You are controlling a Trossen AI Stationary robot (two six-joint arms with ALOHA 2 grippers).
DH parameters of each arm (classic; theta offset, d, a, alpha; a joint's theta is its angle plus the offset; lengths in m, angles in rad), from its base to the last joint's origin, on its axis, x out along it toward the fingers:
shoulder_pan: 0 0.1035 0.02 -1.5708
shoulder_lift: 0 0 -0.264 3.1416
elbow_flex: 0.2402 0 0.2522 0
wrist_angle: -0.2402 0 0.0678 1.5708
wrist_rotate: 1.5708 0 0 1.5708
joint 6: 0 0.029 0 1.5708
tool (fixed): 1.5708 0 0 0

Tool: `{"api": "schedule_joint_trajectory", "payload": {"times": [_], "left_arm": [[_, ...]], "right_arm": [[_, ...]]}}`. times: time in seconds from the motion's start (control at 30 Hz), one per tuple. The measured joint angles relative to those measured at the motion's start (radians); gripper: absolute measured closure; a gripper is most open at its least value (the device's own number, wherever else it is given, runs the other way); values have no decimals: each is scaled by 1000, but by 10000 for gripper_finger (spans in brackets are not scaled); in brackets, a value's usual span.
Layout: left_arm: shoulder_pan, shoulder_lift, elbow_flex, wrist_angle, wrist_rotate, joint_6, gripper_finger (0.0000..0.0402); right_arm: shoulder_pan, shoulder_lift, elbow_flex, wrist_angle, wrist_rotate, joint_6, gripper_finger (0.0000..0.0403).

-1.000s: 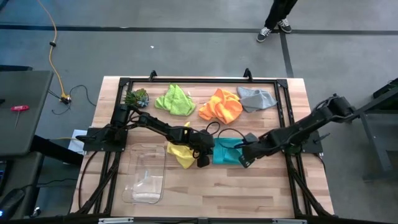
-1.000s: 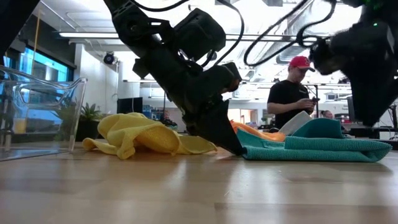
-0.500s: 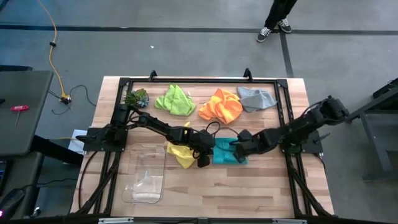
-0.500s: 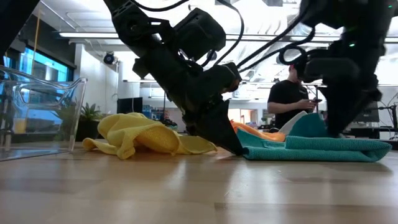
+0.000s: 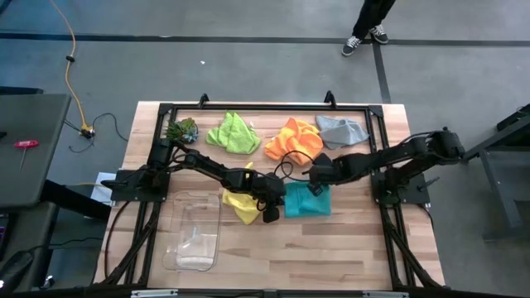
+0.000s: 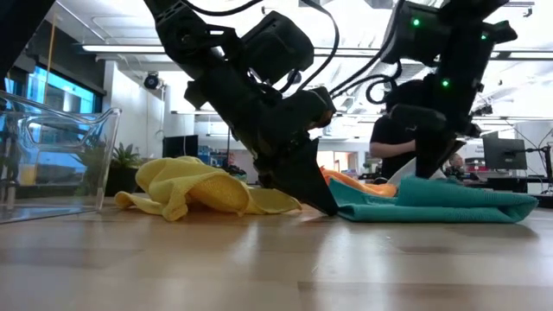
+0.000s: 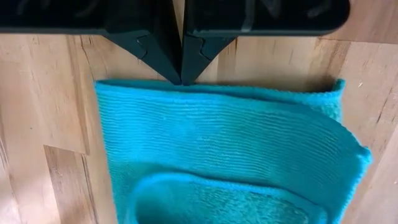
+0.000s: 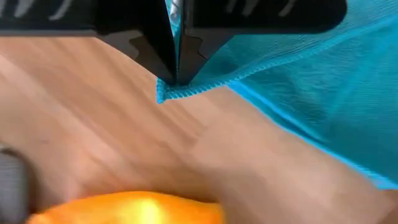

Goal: Fold microfiber towels
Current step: Fold the blue towel

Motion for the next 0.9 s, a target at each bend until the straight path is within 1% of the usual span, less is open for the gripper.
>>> {"api": "schedule_joint_trajectory", "payload": {"times": [0.13, 0.27, 0.33, 0.4, 0.47, 0.57, 0.7, 0.8, 0.9], "left_arm": [[0, 0, 0, -1, 0, 0, 401], [0, 0, 0, -2, 0, 3, 402], [5, 0, 0, -2, 2, 3, 401], [12, -4, 0, -10, 4, 3, 401], [25, -6, 5, -27, 10, 3, 402], [52, -37, 19, -113, 8, 22, 401], [88, -99, 38, -245, 3, 110, 401], [107, -148, 42, -269, -1, 133, 401], [114, -172, 42, -239, -1, 108, 401]], "right_arm": [[-8, -88, 0, -82, 30, 9, 391], [8, -208, 0, -92, -3, 44, 387], [23, -263, 0, -89, -15, 63, 374], [37, -305, 0, -90, -21, 71, 351], [50, -339, 0, -103, -25, 73, 318], [57, -378, 0, -133, -40, 105, 261], [88, -424, 0, -210, -38, 122, 195], [130, -448, -4, -256, -36, 146, 167], [174, -475, -56, -246, -44, 182, 161]]}}
